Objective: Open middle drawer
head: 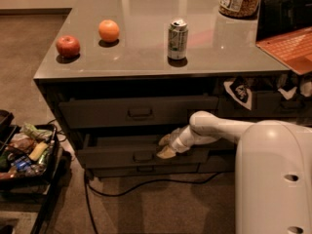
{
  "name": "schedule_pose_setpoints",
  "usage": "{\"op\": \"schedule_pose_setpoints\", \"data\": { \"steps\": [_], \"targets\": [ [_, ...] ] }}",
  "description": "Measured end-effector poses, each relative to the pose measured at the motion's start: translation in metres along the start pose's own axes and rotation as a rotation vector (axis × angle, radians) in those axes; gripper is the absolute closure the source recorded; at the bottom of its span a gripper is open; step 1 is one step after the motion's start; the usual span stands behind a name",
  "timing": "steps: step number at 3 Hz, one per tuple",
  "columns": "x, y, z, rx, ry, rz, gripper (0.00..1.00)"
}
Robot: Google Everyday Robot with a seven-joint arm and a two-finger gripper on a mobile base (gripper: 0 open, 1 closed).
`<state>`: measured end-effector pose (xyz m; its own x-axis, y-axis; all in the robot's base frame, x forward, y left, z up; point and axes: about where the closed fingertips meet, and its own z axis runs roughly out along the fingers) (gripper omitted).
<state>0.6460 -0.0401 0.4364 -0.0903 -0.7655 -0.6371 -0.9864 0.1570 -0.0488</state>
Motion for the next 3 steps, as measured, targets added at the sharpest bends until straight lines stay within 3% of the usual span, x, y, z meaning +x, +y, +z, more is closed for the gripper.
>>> {"op": "schedule_pose_setpoints", "data": {
  "steps": [2, 3],
  "targets": [
    [-0.004, 0.017, 0.0, -0.04, 0.006, 0.025, 0.64],
    [-0.006, 0.031, 0.001, -0.071, 0.011, 0.045, 0.61]
  ]
}}
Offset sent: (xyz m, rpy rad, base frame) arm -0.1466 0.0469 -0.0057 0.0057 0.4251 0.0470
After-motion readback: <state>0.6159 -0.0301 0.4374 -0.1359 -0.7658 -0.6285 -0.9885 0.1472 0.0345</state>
